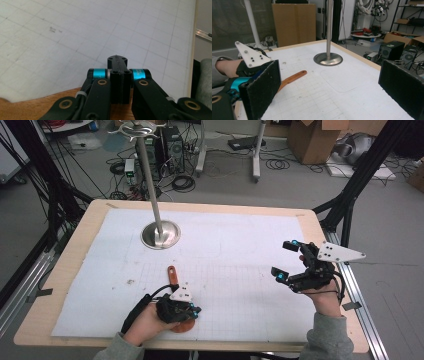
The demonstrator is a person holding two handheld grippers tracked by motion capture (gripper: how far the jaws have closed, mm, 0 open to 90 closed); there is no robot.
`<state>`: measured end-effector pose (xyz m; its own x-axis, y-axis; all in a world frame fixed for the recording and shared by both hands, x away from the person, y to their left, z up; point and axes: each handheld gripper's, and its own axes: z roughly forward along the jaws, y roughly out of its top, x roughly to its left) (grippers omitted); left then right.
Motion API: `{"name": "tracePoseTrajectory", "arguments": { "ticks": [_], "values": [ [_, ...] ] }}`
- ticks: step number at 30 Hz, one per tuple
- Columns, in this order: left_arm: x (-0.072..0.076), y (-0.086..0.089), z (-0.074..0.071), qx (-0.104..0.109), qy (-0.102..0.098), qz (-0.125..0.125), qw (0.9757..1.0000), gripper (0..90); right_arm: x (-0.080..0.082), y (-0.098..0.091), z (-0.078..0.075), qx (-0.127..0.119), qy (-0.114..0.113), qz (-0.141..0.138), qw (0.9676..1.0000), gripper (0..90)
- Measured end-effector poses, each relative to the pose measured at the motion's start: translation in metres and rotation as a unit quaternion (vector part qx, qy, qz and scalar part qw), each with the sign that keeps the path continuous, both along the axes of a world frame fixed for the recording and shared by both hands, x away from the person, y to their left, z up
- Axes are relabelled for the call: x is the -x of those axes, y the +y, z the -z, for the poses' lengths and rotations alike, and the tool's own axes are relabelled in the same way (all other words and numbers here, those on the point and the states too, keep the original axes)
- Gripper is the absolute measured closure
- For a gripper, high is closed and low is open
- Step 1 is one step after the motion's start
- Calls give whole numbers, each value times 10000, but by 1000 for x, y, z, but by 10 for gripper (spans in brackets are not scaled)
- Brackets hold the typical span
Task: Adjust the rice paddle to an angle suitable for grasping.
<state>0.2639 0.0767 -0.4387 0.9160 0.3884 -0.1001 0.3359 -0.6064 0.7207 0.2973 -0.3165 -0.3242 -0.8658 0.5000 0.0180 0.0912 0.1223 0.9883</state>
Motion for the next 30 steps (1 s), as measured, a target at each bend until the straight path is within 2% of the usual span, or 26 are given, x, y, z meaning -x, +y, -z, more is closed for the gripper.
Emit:
{"name": "tracePoseTrajectory", "arguments": {
  "ticks": [4, 7, 9, 10, 12, 17, 22, 26, 30],
  "values": [
    [5, 10, 0, 33, -42, 51, 10000, 897, -1, 0, 0, 1, -2, 0, 10000, 33],
    [8, 16, 1, 90, -240, 97, 9996, 896, 0, 1, 0, 13, 16, -21, 10000, 33],
    [7, 22, -3, 255, -317, -2, 9992, 897, -1, 1, 0, 8, 4, -24, 10000, 32],
    [5, 31, -9, 391, -348, -89, 9986, 897, -1, 1, 0, 9, -35, -19, 10000, 33],
    [4, 36, -12, 410, -391, -136, 9983, 897, -1, 0, 0, 10, -35, -15, 10000, 33],
    [-6, 64, -13, 429, -407, -572, 9966, 897, -1, 1, 1, 12, -4, -17, 10000, 33],
    [-15, 85, -9, 485, -388, -960, 9934, 897, -1, 1, 1, 38, -15, -17, 10000, 33],
    [-21, 94, -6, 516, -355, -1169, 9912, 897, -2, 3, 1, 57, 11, -35, 10000, 33],
    [-28, 95, 1, 438, -293, -1328, 9897, 897, -2, 4, 2, 94, 1, -40, 9999, 33]
  ]
}}
